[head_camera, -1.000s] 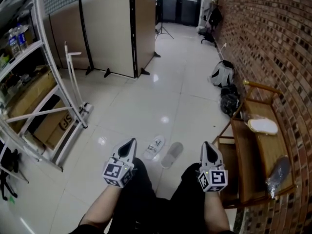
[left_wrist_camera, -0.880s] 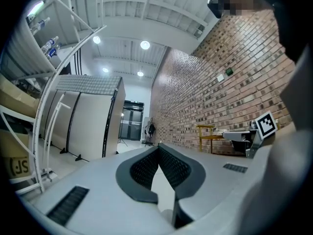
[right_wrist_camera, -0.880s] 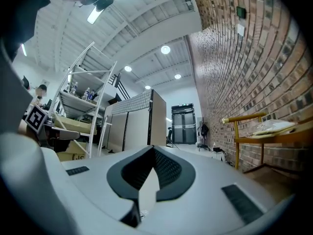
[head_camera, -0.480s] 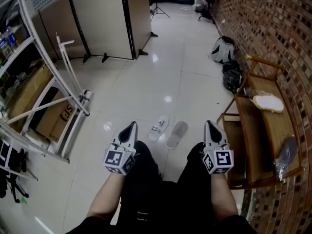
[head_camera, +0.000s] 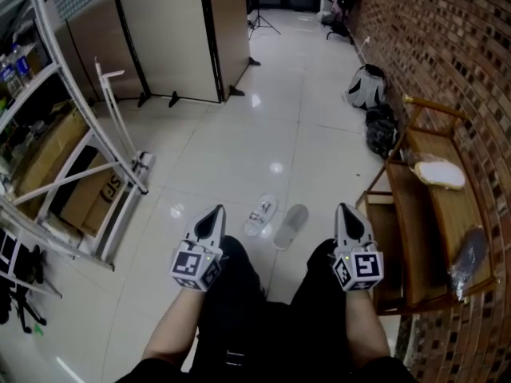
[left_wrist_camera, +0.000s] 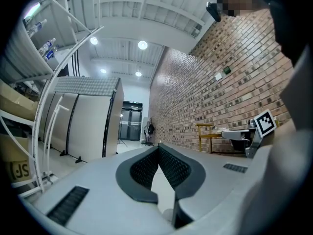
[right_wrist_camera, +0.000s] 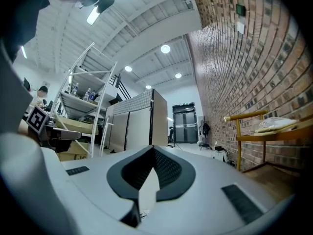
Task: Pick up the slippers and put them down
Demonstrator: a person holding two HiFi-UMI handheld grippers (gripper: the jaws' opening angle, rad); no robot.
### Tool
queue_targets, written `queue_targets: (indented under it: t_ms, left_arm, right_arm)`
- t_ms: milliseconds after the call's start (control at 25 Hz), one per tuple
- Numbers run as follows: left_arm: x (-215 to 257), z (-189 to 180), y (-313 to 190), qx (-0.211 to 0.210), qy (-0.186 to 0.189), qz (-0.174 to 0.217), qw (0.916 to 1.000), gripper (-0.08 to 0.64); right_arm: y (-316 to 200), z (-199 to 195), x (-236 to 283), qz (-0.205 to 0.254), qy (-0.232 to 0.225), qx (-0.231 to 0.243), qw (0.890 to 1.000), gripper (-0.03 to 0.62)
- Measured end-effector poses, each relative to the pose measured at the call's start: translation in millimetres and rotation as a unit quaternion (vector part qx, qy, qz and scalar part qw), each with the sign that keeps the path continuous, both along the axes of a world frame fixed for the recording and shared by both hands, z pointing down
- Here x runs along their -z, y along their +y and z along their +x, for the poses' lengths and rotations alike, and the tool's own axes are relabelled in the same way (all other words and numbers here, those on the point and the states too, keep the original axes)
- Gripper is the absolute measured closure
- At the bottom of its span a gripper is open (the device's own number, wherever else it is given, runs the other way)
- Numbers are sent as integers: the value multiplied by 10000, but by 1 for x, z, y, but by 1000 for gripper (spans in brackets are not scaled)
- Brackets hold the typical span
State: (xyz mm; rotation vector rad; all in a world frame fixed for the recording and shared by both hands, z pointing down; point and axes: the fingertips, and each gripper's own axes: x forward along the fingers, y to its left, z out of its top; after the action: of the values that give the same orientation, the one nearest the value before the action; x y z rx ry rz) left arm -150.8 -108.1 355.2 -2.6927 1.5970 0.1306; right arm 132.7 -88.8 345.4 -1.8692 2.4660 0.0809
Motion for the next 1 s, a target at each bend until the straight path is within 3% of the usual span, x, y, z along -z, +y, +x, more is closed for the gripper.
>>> queue_targets:
  t_ms: [360,640,1000]
  left_arm:
    - [-7,-2,6,20,-3,-95,10000,557]
    - [2,-2,-4,10,-80,151,9999,557]
    - [-6,13,1,-105,-43,-110,9999,557]
  right_arm:
    - [9,-1,-7,-64,123,40,9999,584]
    - [-3,1,6,51,61,43,10000,584]
    - [-5,3,-1,-146,125,-29,9998,584]
